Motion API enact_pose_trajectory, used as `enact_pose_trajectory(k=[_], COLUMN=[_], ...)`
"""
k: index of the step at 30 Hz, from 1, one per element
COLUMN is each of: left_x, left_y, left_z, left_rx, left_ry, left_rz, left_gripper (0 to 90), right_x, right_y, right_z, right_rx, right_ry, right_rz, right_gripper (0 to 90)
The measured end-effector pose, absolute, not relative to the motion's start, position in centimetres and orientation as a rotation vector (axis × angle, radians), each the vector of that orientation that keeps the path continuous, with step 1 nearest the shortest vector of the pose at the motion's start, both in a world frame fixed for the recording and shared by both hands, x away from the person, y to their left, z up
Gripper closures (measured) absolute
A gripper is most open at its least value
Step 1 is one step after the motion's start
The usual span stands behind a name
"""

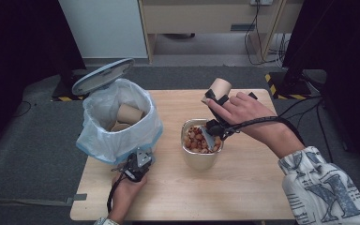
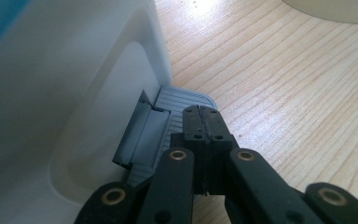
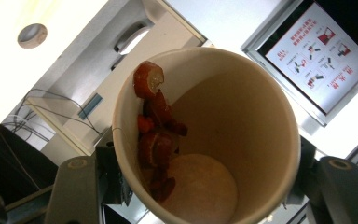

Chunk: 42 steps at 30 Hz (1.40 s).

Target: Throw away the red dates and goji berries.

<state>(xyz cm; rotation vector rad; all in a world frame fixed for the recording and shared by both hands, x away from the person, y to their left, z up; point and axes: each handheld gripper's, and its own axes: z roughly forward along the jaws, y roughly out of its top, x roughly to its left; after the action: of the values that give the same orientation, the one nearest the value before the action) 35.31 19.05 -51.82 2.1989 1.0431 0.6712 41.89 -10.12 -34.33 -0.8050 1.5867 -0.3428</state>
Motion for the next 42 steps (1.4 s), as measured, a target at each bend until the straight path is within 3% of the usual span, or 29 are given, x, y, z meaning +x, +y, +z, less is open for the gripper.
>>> enact_pose_trajectory(k=[7,11,16,42], left_x=[35.3,35.3,35.4,35.3], left_y=[19.1,19.1,19.1,19.1], left_z=[-51.8,-51.8,-51.8,-51.8], left_rx=[2.195,2.198,2.195,2.193], left_ry=[1.045,1.042,1.044,1.043], left_rz=[0.669,0.671,0.664,0.667], left_gripper=[89.3,89.3,89.4,89.3], right_x=[42.0,41.3,41.6,42.9], right_y=[-10.5,-9.4,-10.3,-10.9], right_z=[-32.6,-37.8,-35.7,-33.1], right_rx=[-0.749,-0.969,-0.857,-0.521], right_ry=[1.567,1.599,1.596,1.763], right_rz=[-0.298,-0.440,-0.407,-0.002], right_gripper=[36.8,36.8,36.9,36.1])
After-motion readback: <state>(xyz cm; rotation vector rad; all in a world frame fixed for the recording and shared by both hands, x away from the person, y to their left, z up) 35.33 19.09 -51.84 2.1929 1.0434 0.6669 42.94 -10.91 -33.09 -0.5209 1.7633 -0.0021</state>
